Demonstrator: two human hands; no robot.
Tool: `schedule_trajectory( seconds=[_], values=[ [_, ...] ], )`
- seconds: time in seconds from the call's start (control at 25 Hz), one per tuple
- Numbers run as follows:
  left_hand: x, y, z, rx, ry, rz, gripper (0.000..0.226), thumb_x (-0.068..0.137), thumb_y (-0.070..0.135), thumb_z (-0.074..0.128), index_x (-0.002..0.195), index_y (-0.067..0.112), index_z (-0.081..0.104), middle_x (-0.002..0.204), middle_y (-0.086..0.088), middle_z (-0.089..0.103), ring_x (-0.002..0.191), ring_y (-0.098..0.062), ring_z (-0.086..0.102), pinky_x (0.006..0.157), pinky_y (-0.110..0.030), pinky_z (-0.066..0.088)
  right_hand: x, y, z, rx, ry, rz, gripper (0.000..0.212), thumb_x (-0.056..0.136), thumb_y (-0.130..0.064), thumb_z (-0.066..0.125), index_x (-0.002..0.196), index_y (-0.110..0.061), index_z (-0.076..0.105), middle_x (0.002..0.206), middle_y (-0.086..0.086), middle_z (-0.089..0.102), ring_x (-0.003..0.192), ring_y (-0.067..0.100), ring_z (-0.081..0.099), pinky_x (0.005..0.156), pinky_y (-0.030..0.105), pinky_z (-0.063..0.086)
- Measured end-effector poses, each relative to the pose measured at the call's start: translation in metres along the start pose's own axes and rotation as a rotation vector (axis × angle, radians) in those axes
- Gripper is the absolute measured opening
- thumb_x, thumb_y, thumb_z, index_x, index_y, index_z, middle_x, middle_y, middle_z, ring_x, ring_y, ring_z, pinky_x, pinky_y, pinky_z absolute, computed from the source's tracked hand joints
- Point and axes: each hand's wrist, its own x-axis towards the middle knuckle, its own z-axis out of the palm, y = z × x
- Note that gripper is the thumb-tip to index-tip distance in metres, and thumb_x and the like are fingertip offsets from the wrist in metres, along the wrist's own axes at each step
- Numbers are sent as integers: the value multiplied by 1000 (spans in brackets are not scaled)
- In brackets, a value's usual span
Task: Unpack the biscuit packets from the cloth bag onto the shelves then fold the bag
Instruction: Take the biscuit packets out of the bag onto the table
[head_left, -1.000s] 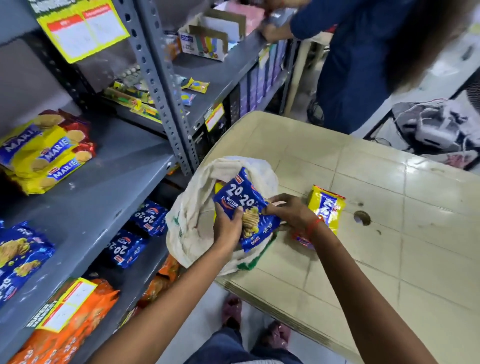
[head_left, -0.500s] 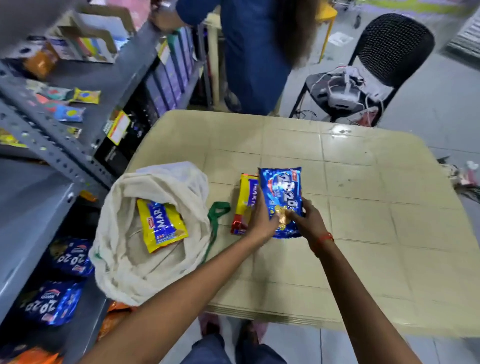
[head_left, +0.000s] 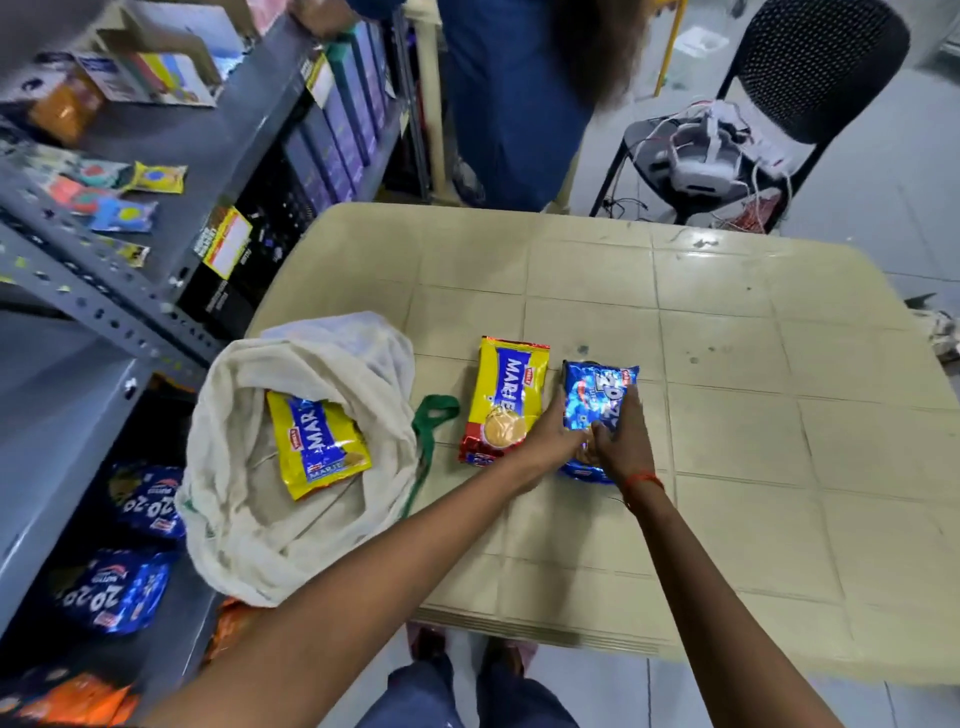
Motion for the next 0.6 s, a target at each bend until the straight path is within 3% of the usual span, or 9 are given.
schedule_trajectory(
  seconds=[0.08,0.16,0.2,0.28,0.36,0.48,0.6],
  values=[
    [-20,-16,-25,-60,121,113,72,88,5,49,149,10,12,150,2,27,134,-11,32,102,-15,32,-14,-38,23,-44,-90,-59,64,91,-4,50,147,-3,20,154,14,28,141,27,31,113,30,25],
    [-44,-41,-66,-112,319,166,65,84,8,47,146,9,26,146,-4,38,130,-20,42,107,-27,32,-28,-72,59,-16,-214,-135,53,92,-6,50,143,-2,34,147,15,42,135,27,42,107,29,32],
    [-55,-57,-89,-89,446,170,59,86,3,46,143,7,31,145,-8,41,131,-23,42,108,-26,31,-35,-85,78,7,-279,-183,48,91,-6,51,138,-1,41,142,17,48,131,27,47,107,31,34],
    [-84,-92,-133,6,714,98,54,87,-6,44,140,2,34,146,-15,39,135,-28,37,111,-26,28,-51,-108,121,34,-418,-251,39,89,-4,53,128,1,53,132,19,57,122,21,54,108,35,40],
    [-104,-123,-167,66,883,-19,56,89,-3,47,143,1,30,148,-19,36,136,-33,35,113,-38,30,-67,-124,160,13,-519,-263,35,87,-1,54,121,2,58,125,19,63,113,18,58,102,31,44],
    [-107,-136,-203,58,903,-162,54,92,9,49,142,-1,31,146,-20,39,135,-34,36,109,-36,31,-86,-140,202,-45,-552,-243,37,86,-5,54,122,-1,57,124,20,62,116,33,58,98,36,44],
    [-102,-128,-227,-25,878,-244,39,94,18,49,129,0,47,130,-19,56,119,-33,53,90,-31,41,-85,-146,223,-128,-551,-188,36,89,-8,52,123,4,55,126,24,60,115,39,55,96,39,43]
  ],
)
